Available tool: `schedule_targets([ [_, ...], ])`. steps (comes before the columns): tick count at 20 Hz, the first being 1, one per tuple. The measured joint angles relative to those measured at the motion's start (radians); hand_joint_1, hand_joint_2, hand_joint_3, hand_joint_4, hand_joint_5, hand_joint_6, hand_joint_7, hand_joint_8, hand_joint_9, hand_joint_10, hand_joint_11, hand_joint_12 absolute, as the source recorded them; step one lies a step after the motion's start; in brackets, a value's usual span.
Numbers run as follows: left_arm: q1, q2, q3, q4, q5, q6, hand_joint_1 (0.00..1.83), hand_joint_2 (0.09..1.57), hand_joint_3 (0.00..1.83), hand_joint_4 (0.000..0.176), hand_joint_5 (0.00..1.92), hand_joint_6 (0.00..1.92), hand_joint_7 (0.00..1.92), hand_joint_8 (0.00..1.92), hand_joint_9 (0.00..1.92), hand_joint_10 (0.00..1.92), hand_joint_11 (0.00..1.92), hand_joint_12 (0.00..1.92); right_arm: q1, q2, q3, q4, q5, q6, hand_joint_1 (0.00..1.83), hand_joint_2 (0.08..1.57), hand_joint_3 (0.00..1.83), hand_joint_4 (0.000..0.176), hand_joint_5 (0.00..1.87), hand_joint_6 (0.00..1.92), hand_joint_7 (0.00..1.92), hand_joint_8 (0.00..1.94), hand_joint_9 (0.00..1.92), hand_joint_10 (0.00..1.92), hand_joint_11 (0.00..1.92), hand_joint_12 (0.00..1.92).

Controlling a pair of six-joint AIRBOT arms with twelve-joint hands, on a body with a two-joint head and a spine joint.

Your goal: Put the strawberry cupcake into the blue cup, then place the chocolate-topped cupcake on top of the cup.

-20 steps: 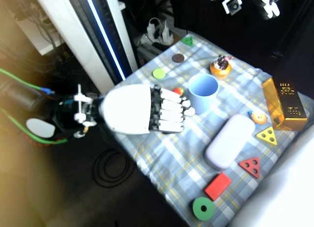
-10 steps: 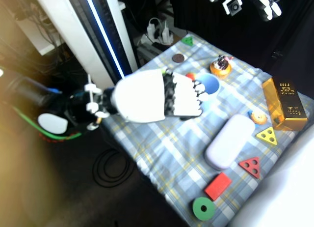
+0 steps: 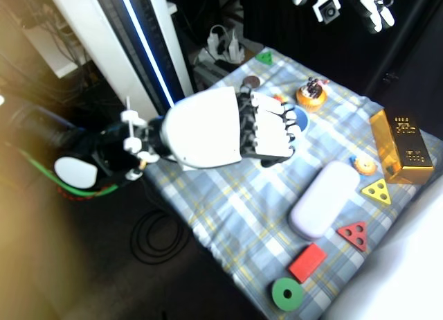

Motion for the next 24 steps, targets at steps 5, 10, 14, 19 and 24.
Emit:
schedule_targets([
  [5, -0.005, 0.0, 0.001, 0.014, 0.005, 0.0, 0.0, 1.01, 0.0, 0.114, 0.2, 0.0, 0.34, 0.0, 0.4, 0.01, 0.23, 0.06, 0.024, -0.027, 0.012, -0.015, -0.002, 0.0, 1.09, 1.08, 0.0, 0.023, 1.05, 0.86, 0.76, 1.48, 0.81, 1.85, 0.88, 1.91],
  [10, -0.005, 0.0, 0.001, 0.014, 0.007, 0.0, 0.0, 1.03, 0.0, 0.102, 0.19, 0.0, 0.34, 0.0, 0.41, 0.01, 0.28, 0.08, 0.04, -0.064, 0.026, -0.017, -0.004, 0.0, 1.11, 1.11, 0.0, 0.0, 0.99, 0.95, 0.96, 1.08, 0.97, 1.58, 0.93, 1.9],
  [14, -0.005, 0.0, 0.003, 0.014, 0.008, 0.0, 0.0, 1.03, 0.0, 0.086, 0.19, 0.0, 0.36, 0.01, 0.42, 0.01, 0.29, 0.08, 0.04, -0.085, 0.029, -0.019, -0.006, 0.0, 1.1, 1.09, 0.0, 0.0, 1.02, 0.91, 1.01, 0.82, 0.93, 1.49, 0.82, 1.86],
  [19, -0.005, 0.0, 0.003, 0.013, 0.01, 0.0, 0.05, 1.04, 0.0, 0.076, 0.19, 0.0, 0.32, 0.0, 0.38, 0.0, 0.34, 0.09, 0.04, -0.099, 0.031, -0.029, -0.009, 0.0, 1.05, 1.1, 0.0, 0.095, 0.99, 0.96, 0.78, 1.2, 0.73, 1.64, 0.68, 1.92],
  [24, -0.005, 0.0, 0.003, 0.011, 0.014, 0.0, 0.0, 1.07, 0.01, 0.09, 0.18, 0.0, 0.34, 0.0, 0.42, 0.01, 0.38, 0.09, 0.04, -0.101, 0.031, -0.042, -0.022, 0.0, 0.74, 1.06, 0.0, 0.0, 0.82, 0.0, 0.8, 0.14, 0.62, 0.51, 0.29, 1.43],
])
